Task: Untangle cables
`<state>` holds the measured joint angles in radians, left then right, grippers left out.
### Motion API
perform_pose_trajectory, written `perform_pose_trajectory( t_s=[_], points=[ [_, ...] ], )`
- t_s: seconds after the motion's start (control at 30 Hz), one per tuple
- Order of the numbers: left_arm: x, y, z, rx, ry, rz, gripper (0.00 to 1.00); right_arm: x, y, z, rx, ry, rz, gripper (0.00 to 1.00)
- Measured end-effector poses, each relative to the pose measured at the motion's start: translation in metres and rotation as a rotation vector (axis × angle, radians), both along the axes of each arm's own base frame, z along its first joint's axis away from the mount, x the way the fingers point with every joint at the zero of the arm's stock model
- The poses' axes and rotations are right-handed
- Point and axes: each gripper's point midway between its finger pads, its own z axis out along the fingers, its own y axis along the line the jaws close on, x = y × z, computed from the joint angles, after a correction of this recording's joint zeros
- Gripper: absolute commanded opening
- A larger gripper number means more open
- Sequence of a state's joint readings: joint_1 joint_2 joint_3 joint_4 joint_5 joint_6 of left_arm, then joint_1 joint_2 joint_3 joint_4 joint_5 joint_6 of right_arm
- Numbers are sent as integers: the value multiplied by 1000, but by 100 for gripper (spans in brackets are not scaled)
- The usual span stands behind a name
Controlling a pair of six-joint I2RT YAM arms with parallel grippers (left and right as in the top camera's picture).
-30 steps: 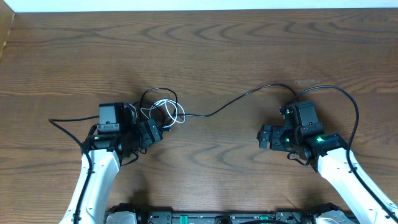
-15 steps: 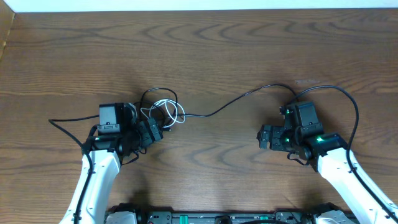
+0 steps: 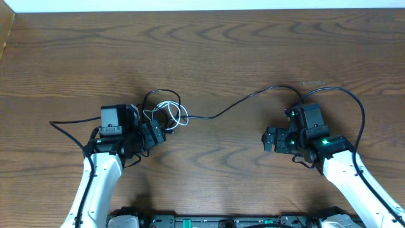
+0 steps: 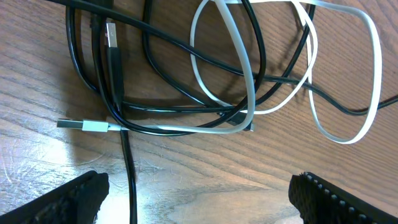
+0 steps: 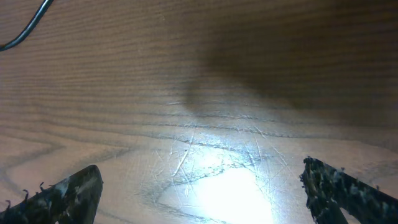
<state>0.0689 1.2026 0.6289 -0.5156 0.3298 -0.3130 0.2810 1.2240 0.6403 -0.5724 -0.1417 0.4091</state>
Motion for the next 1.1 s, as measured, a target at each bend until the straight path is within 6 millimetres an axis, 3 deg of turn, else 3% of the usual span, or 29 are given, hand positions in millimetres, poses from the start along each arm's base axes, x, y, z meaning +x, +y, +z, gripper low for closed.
perform_pose_trajectory(
  t_s=[1.0, 1.07, 1.1],
  points=[
    [0, 0, 0, 0, 0, 0, 99, 0, 0, 0, 0, 0, 0, 99],
    [0, 0, 0, 0, 0, 0, 90, 0, 0, 0, 0, 0, 0, 99],
    [0, 0, 0, 0, -1, -1, 81, 0, 0, 0, 0, 0, 0, 99]
  ],
)
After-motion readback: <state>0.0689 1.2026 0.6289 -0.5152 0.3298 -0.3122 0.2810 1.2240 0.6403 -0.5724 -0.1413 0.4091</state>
